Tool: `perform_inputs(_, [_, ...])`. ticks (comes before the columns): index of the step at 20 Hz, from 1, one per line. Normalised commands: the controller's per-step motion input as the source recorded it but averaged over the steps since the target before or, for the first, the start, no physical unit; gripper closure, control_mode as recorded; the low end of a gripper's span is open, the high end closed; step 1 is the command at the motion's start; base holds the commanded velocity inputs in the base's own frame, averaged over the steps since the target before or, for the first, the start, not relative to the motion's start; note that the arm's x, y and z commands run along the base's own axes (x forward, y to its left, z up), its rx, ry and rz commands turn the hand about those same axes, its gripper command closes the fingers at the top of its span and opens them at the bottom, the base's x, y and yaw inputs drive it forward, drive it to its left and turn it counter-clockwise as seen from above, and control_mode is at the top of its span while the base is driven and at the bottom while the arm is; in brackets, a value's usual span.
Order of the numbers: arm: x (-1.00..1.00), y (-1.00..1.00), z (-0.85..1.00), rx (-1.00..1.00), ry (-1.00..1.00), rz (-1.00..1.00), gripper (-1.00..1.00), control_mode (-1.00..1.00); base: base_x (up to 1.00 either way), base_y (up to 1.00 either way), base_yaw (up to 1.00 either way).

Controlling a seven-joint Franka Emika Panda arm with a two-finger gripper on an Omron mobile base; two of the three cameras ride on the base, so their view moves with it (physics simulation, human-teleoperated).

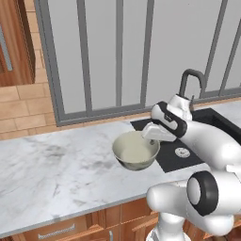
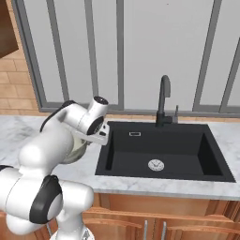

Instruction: Pick the cup and bowl from the counter and place them on the counter next to the sink.

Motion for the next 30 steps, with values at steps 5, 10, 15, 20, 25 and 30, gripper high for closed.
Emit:
perform_inputs(5, [0.18,0.0,-0.14,0.0,0.0,-0.03,1.0,-1.0,0.0,0.0,0.0])
perform_inputs(10, [0.15,0.0,-0.17,0.0,0.0,-0.02,1.0,-1.0,0.0,0.0,0.0])
perform_inputs(15, [0.08,0.0,-0.15,0.0,0.0,-0.03,1.0,-1.0,0.0,0.0,0.0])
perform_inputs(20, [0.08,0.0,-0.22,0.0,0.0,-0.03,1.0,-1.0,0.0,0.0,0.0])
perform_inputs(25, [0.1,0.0,-0.2,0.0,0.0,-0.02,1.0,-1.0,0.0,0.0,0.0])
perform_inputs(30, [0.08,0.0,-0.11,0.0,0.01,-0.02,1.0,-1.0,0.0,0.0,0.0])
